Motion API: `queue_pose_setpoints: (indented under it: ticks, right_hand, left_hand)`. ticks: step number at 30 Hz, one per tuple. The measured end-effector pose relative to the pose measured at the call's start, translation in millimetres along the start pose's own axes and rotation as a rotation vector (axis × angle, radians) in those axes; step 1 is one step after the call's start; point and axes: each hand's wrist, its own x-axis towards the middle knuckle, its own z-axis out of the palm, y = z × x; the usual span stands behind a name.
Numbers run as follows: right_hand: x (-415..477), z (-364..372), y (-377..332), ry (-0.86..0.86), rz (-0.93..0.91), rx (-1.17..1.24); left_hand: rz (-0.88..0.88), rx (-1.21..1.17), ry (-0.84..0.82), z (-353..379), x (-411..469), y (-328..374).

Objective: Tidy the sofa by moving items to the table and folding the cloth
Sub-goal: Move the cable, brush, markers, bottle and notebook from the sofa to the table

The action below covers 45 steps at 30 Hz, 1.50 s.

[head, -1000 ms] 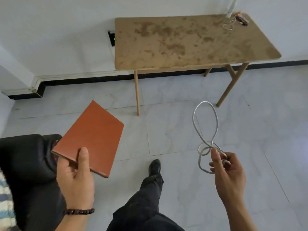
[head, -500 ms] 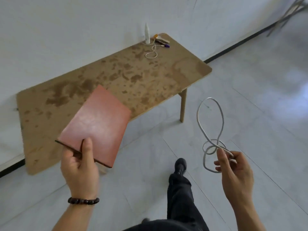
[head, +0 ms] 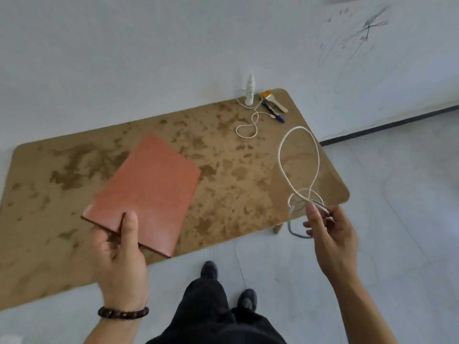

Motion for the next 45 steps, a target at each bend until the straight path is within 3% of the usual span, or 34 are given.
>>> queue_pose_setpoints:
  ticks: [9,15,21,24,29,38,41,45]
  right_hand:
    - [183,74,-1,-0.074,0.105,-0.156]
    - [292,121,3,-0.093,0.144,-0.258]
    - [382,176,26,-0.108,0.198,-0.244]
    - [409,197,43,-0.219,0.233,-0.232]
    - [431,212,66,-0.571,0.253,-0.409]
    - [441,217,56,-0.748,0.116,-0.658]
    - [435,204,33,-0.739,0.071,-0.641]
    - [411,163,-1,-0.623,-0.124,-0.577]
  left_hand:
    - [-0.212,-0.009,0.006,165,97,-40]
    - [-0.602,-0.151,-0.08,294,172,-76]
    - [-0.937,-0.483,0.09,390,224,-131]
    - [-1.081,-0.536,0.143,414,232,-165]
    - [-1.216,-0.375,0.062,429,216,-208]
    - [-1.13,0.153,-0.136,428,226,-210]
    - [-1.102,0.201,-0.189,423,219,-191]
    - [-0.761,0.149,-0.077,398,189,-130]
